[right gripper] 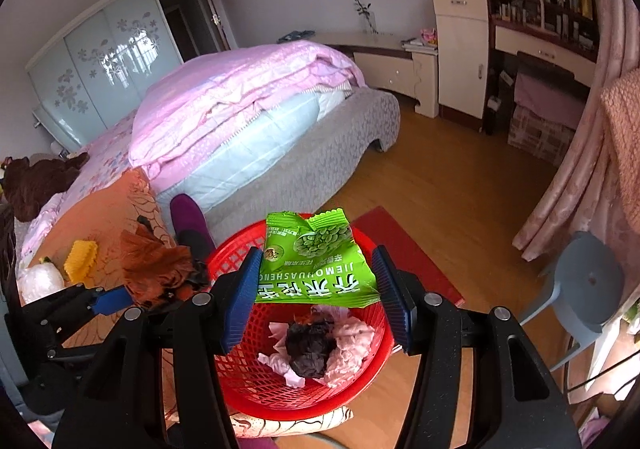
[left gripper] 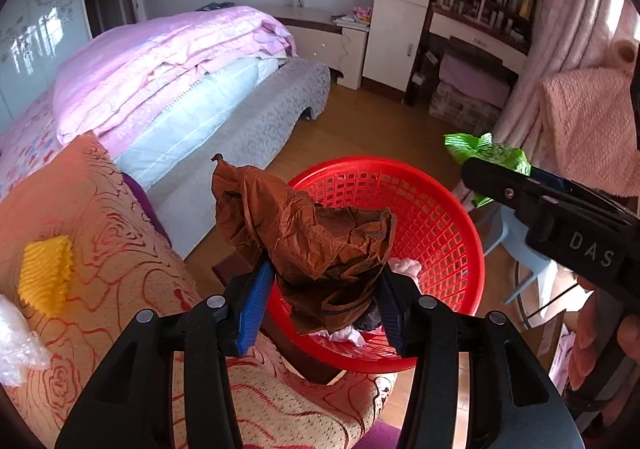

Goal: Collect trash
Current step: 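Carry brown bag and green packet to the red basket and release both inside, then move the left gripper to the clear bubble wrap and grasp it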

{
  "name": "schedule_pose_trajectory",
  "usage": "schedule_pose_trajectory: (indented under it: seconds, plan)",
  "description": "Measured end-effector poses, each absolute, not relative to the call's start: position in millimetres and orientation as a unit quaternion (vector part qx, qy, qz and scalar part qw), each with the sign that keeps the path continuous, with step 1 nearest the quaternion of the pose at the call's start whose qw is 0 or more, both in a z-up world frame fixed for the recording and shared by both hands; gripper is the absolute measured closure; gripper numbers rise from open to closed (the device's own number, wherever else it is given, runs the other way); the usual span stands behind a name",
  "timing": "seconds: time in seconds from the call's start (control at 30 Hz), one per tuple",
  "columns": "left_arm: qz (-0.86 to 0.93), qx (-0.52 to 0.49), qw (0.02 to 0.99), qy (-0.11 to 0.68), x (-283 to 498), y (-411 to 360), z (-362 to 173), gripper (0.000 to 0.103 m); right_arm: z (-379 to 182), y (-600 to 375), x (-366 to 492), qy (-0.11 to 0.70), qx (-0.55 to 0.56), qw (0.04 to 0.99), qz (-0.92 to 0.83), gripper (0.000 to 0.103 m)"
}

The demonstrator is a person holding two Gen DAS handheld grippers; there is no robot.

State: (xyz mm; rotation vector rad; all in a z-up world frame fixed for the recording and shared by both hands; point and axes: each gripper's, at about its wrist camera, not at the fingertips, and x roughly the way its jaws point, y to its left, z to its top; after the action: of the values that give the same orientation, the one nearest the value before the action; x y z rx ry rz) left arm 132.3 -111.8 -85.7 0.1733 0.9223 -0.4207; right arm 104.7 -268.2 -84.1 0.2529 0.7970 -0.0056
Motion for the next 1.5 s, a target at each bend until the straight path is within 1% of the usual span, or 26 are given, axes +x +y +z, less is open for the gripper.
schedule_pose_trajectory:
  seconds: [0.13, 0.17, 0.23, 0.3, 0.37, 0.5, 0.83, 1.13, 1.5]
  plan:
    - [-0.206, 0.083, 0.865, 0.450, 136, -115, -92, 0.052, -86, -270, 108, 0.392, 0.128, 0.911, -0.003, 0.048]
    - [-0.209, 0.082, 0.864, 0.451, 136, -114, -92, 0.049, -86, -271, 108, 0.392, 0.130, 0.911, -0.004, 0.048]
    - [-0.212, 0.082, 0.863, 0.452, 135, -115, -93, 0.043, -87, -273, 108, 0.393, 0.134, 0.910, -0.006, 0.043]
    - [-0.212, 0.082, 0.864, 0.449, 134, -113, -92, 0.033, -87, -274, 108, 0.394, 0.141, 0.908, -0.006, 0.039]
    - [-0.211, 0.082, 0.865, 0.447, 133, -113, -91, 0.031, -86, -274, 107, 0.392, 0.141, 0.909, -0.006, 0.037]
    - [-0.208, 0.080, 0.867, 0.445, 131, -111, -90, 0.031, -83, -274, 105, 0.387, 0.142, 0.911, -0.007, 0.035]
    - [-0.183, 0.069, 0.884, 0.425, 120, -88, -77, 0.031, -73, -269, 97, 0.370, 0.132, 0.920, -0.010, 0.035]
    - [-0.149, 0.051, 0.903, 0.401, 101, -52, -60, 0.030, -62, -246, 89, 0.357, 0.111, 0.927, 0.012, 0.035]
    - [-0.067, 0.052, 0.932, 0.353, 68, 13, -30, 0.025, -47, -199, 75, 0.340, 0.080, 0.934, 0.072, 0.032]
